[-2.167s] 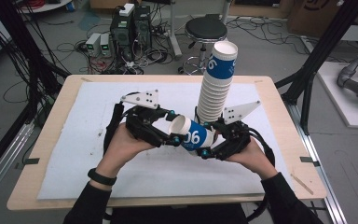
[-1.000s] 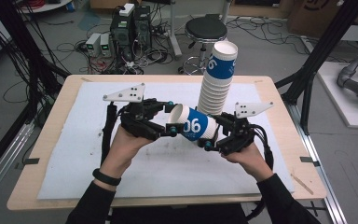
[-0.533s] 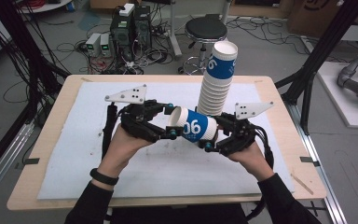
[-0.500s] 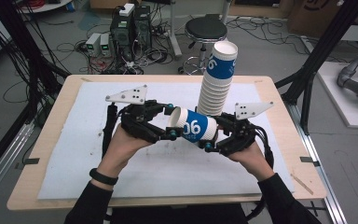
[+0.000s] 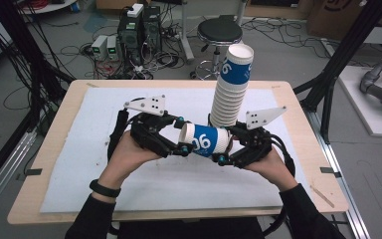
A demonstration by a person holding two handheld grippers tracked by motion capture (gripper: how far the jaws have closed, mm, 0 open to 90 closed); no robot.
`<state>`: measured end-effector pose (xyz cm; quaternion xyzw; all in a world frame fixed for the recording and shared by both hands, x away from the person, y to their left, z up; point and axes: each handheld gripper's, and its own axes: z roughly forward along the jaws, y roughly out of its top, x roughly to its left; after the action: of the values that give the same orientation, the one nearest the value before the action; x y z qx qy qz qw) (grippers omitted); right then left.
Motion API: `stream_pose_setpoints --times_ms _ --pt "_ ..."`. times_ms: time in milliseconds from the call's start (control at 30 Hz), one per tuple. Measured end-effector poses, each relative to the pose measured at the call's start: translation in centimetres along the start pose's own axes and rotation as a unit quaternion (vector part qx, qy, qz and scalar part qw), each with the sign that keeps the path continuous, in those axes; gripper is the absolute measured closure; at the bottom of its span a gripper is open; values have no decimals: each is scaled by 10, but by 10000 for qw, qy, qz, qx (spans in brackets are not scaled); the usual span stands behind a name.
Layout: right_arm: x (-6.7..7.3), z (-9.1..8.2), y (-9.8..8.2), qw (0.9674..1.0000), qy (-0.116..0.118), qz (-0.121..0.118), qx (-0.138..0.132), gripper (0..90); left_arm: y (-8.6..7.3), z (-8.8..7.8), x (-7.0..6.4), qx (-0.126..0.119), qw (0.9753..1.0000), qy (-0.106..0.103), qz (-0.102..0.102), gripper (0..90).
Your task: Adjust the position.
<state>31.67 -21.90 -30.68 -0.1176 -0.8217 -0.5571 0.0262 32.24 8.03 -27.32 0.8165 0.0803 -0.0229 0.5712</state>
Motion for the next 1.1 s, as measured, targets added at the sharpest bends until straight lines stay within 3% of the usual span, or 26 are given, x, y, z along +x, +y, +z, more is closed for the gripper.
stream_pose_setpoints --times_ms 233,367,467,667,833,900,1100 --pt "0 -2 1 10000 40 -24 9 191 -1 0 1 -70 9999 -80 -9 296" --pt "-1 -3 2 10000 32 -16 -84 164 -3 1 3 -286 9994 -157 -73 297" --pt "-1 -5 2 9997 32 27 -239 150 -4 1 4 -429 9989 -189 -2 297" --pt "1 -12 4 9980 10 115 -626 145 -4 -1 4 -750 9970 -203 40 298" --pt "2 -13 5 9966 -72 189 -800 134 -5 -2 5 -1000 9948 -191 13 298" --pt "3 -12 5 9963 -53 224 -823 135 -8 -1 7 -1146 9930 -293 -57 298" --pt "3 -11 5 9963 -46 184 -843 156 -8 2 6 -1034 9943 -273 -40 298"
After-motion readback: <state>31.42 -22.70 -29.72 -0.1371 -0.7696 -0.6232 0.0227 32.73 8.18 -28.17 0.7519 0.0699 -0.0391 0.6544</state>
